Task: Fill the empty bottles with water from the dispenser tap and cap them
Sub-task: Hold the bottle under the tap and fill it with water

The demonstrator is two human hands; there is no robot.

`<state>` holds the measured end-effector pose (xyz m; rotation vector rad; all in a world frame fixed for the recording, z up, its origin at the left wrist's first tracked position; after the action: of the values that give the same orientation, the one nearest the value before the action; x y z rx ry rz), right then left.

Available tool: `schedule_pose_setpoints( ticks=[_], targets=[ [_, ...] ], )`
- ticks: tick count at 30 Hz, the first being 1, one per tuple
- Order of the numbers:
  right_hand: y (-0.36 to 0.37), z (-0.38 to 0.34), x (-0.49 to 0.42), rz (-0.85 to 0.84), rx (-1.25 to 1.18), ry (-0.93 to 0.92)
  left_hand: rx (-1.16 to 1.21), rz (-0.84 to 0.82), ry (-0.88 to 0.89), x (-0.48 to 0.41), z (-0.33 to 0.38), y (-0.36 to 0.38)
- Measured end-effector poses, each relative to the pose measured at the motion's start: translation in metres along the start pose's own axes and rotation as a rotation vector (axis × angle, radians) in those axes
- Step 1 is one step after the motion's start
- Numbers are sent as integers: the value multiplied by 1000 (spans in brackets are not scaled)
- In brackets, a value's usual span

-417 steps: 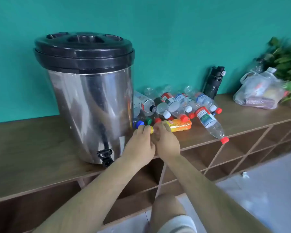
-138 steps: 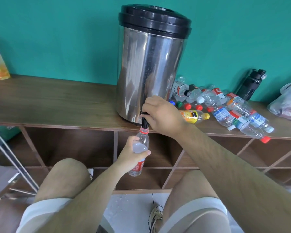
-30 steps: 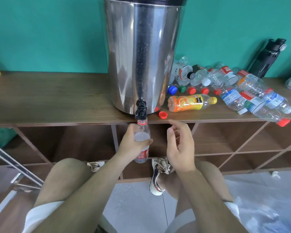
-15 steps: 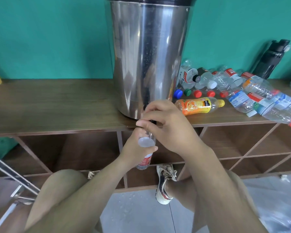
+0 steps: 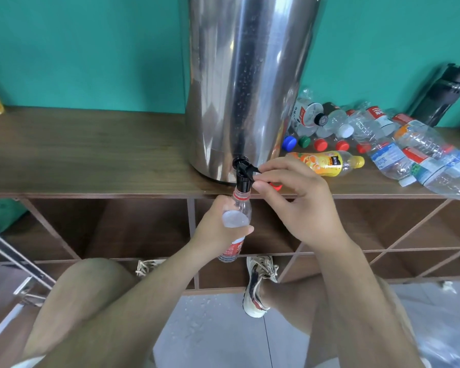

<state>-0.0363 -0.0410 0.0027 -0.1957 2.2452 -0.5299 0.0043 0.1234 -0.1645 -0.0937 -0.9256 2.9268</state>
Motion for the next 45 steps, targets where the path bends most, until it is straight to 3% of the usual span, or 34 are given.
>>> schedule_pose_setpoints(
  ticks=[16,45],
  targets=[
    [12,17,16,-5,-168,6,53,35,-50,10,1,3],
    [12,17,16,6,-158,23,24,26,-108,12,-11,10]
  ],
)
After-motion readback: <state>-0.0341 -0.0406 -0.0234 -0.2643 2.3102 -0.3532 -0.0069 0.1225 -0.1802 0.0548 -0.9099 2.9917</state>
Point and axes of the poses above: each hand's wrist, its own x-axis away from the middle knuckle, its own y-axis out of the palm, z = x × y, the point moved 6 cm from there along -x, towards the middle knuckle, and after that the axes turned 10 degrees about -x, right-handed, at the moved point
